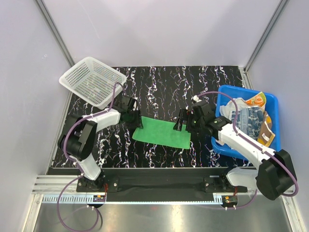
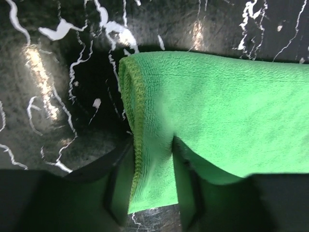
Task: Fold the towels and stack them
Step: Neatly place the folded towel into the bin
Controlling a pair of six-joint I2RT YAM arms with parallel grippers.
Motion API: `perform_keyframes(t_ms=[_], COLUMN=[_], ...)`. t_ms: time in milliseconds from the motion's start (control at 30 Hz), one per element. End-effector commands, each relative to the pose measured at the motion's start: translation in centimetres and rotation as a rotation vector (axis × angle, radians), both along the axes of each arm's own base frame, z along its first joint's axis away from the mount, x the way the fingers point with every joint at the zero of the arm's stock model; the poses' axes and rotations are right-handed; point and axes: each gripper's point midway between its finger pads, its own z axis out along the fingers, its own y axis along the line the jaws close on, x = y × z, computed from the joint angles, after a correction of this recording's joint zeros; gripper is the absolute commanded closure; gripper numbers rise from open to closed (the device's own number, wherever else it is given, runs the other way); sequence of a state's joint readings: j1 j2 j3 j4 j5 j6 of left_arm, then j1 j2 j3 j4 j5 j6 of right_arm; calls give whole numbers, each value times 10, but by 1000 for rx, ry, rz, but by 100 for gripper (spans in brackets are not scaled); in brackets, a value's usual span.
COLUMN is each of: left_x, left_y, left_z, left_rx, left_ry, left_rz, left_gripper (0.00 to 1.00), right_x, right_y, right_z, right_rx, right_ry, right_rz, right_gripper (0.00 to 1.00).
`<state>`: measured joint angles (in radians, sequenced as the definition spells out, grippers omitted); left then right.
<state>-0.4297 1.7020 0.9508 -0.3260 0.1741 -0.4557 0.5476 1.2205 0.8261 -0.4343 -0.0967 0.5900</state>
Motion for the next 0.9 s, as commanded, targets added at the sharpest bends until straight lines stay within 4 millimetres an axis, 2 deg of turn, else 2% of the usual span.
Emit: perform_keyframes(t_ms=[0,100,133,167,233,300,333,367,433,500,533,567,633,700,800,833,867], left_x=[-18,-19,-20,-17,-18,-7,-5,6,11,25,26,34,49,60,86,94,106], left_y=[4,-4,-7,-13,-16,-14,-1,2,24,37,54,58,84,101,118,133,140], left_z=[-28,-27,-26,-22,-16,0,3,18,27,44,48,57,73,84,100,103,117], left_rx=[36,44,48,46,52,72,143,164,284,360,457,496,641,724,740,765,775], left_ry=[108,119,123,115,124,74,57,9,-17,-53,-59,-83,-128,-162,-215,-218,-253], left_rz=[5,-19,-25,-38,-53,-70,-72,-72,-89,-91,-114,-116,-99,-82,-73,-63,-29], left_gripper=[62,76,84,100,100,100,100,100,100,100,100,100,100,100,100,100,100], right_x=[5,5,5,6,6,5,5,5,6,7,7,9,11,14,19,20,23], right_y=[10,10,11,12,11,10,10,9,7,7,8,8,11,13,15,16,18], right_z=[9,8,7,8,5,3,3,2,3,6,8,9,13,16,15,14,14], right_rx=[25,26,27,33,27,23,19,13,8,9,10,11,17,16,7,3,2], right_ry=[-40,-42,-42,-44,-37,-35,-37,-36,-43,-51,-55,-59,-67,-76,-80,-81,-88], right_rz=[42,40,43,41,43,44,43,44,38,39,42,41,49,56,66,72,78], right_gripper=[0,0,0,0,0,1,0,0,0,0,0,0,0,0,0,0,0])
